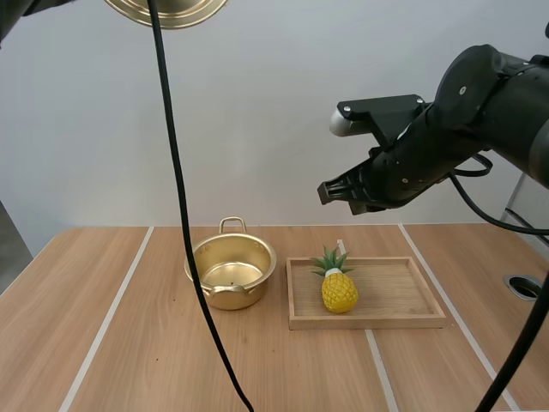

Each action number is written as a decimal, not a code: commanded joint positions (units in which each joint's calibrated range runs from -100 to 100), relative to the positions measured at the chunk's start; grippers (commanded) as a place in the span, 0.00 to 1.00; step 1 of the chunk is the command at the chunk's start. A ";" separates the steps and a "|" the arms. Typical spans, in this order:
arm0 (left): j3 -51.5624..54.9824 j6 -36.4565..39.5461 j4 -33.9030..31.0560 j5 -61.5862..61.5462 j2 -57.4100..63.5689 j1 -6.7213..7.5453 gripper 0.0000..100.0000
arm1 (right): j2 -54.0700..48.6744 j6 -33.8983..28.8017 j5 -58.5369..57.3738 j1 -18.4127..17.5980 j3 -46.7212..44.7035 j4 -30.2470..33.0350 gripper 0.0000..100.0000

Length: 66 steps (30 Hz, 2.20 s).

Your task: Open the pot, put the pineapple inside, and close it

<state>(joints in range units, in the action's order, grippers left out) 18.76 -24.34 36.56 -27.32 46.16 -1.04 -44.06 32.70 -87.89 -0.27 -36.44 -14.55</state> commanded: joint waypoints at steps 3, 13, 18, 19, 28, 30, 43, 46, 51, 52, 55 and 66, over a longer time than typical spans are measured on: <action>-0.64 0.17 0.90 2.02 0.46 0.01 0.00 | 0.22 0.63 -3.26 0.20 0.35 -0.24 0.00; -0.64 0.17 0.90 2.02 0.46 0.01 0.00 | 0.25 3.50 -2.97 0.20 0.35 -0.12 1.00; -0.64 0.17 0.90 2.02 0.46 0.01 0.00 | 2.15 3.50 -2.18 0.20 0.10 0.34 1.00; -0.64 0.17 0.90 2.02 0.46 0.01 0.00 | 2.85 3.68 -1.78 0.20 -0.05 0.34 1.00; -0.64 0.17 0.90 2.02 0.46 0.01 0.00 | 10.46 5.47 0.16 0.20 -0.19 0.34 1.00; -0.64 0.17 0.90 2.02 0.46 0.01 0.00 | 11.85 5.58 0.92 0.20 -0.19 0.34 1.00; -0.64 0.17 0.90 2.02 0.46 0.01 0.00 | 16.35 5.70 14.95 0.20 -9.38 0.34 1.00; -0.64 0.17 0.90 2.02 0.46 0.01 0.00 | 16.60 6.10 19.22 0.20 -11.73 0.20 1.00; -0.64 0.17 0.90 2.02 0.46 0.01 0.00 | 16.60 6.80 23.28 0.20 -14.02 -0.38 1.00; -0.64 0.17 0.90 2.02 0.46 0.01 0.00 | 16.60 6.80 24.00 0.20 -14.29 -0.38 1.00; -0.64 0.17 0.90 2.02 0.46 0.01 0.00 | 17.44 7.95 26.04 0.20 -15.12 -1.43 1.00; -0.64 0.17 0.90 2.02 0.46 0.01 0.00 | 24.38 9.07 27.75 0.20 -15.12 -4.30 1.00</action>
<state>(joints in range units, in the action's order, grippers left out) 18.76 -24.44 36.56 -27.32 46.16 -1.04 -20.22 40.79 -61.65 -0.27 -51.38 -18.40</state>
